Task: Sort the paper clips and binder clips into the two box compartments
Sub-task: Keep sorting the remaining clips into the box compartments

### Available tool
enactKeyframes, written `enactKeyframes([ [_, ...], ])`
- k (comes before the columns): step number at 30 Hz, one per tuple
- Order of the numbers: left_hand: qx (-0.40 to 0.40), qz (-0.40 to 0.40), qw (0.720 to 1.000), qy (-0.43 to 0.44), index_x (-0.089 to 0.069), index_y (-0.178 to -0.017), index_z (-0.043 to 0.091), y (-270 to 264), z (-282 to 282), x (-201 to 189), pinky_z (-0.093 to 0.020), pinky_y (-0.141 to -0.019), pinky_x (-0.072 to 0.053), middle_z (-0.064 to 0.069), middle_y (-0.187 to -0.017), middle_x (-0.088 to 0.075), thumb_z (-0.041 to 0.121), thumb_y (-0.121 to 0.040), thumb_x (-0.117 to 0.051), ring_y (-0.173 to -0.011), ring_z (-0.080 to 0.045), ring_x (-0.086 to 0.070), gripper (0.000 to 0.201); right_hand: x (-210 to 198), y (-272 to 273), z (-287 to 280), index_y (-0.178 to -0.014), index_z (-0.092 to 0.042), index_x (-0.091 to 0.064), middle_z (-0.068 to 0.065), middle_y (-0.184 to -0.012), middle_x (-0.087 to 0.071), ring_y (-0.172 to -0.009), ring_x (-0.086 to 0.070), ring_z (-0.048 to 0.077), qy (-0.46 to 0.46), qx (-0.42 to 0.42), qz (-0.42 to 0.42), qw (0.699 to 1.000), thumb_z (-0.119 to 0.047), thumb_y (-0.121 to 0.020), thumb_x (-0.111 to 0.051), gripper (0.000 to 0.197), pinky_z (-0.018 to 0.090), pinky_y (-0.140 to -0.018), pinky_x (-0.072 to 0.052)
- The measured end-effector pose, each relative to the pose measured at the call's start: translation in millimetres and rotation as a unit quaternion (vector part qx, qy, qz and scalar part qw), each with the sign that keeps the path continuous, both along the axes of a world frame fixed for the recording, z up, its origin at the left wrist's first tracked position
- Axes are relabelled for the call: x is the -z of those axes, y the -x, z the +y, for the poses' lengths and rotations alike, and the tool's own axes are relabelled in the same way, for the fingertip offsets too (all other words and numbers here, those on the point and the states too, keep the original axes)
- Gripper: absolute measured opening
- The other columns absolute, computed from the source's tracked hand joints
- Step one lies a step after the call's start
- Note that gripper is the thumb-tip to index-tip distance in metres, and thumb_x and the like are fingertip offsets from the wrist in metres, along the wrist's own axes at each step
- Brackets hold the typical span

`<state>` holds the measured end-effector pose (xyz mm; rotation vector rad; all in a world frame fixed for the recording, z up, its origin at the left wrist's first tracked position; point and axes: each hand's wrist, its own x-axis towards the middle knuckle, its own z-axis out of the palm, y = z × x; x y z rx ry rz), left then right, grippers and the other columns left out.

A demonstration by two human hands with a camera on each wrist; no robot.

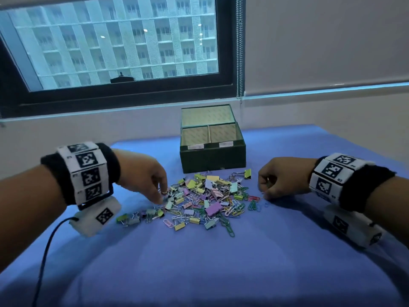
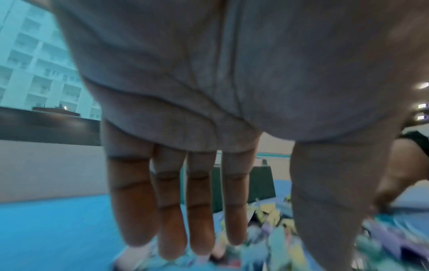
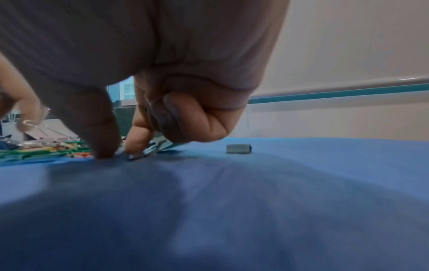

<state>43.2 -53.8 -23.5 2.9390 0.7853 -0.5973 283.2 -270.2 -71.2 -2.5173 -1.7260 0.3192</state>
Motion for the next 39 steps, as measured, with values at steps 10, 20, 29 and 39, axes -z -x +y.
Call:
enactKeyframes([
  [10, 0.009, -0.106, 0.989, 0.101, -0.065, -0.101, 0.039, 48, 10, 40, -0.036, -0.082, -0.057, 0.012, -0.092, -0.065, 0.042, -0.071, -0.08, -0.084, -0.014, -0.069, 0.033, -11, 5, 11, -0.075, -0.03, -0.045, -0.009, -0.075, -0.052, -0.063, -0.044, 0.007, -0.001, 0.026, -0.129, 0.991, -0.026, -0.089, -0.054, 0.017, 0.025, -0.057, -0.035],
  [20, 0.069, -0.22, 0.973, -0.019, -0.058, -0.086, 0.028, 38, 12, 41, -0.023, -0.067, -0.042, 0.013, -0.077, -0.06, 0.036, -0.091, -0.06, -0.071, -0.009, -0.053, 0.01, -63, 7, 112, -0.099, -0.018, -0.061, 0.009, -0.1, -0.066, -0.087, -0.06, 0.029, -0.214, 0.066, -0.201, 0.954, -0.02, -0.086, -0.053, 0.015, 0.033, -0.075, -0.05],
  [29, -0.001, -0.225, 0.974, -0.023, -0.066, -0.083, 0.022, 46, 22, 40, -0.02, -0.063, -0.044, 0.006, -0.077, -0.068, 0.026, -0.082, -0.058, -0.071, -0.013, -0.061, 0.009, -48, 47, 57, -0.082, -0.024, -0.067, -0.005, -0.08, -0.067, -0.071, -0.058, 0.014, -0.056, 0.005, -0.177, 0.983, -0.018, -0.084, -0.062, 0.008, 0.027, -0.066, -0.046],
  [39, 0.039, -0.154, 0.986, 0.04, -0.064, -0.083, 0.027, 38, 0, 42, -0.027, -0.072, -0.053, 0.011, -0.073, -0.067, 0.04, -0.077, -0.077, -0.066, -0.006, -0.059, 0.019, -13, 46, 14, -0.088, -0.028, -0.068, -0.008, -0.076, -0.07, -0.071, -0.066, 0.01, 0.068, 0.058, -0.052, 0.995, -0.05, -0.073, -0.077, 0.028, 0.027, -0.071, -0.051],
])
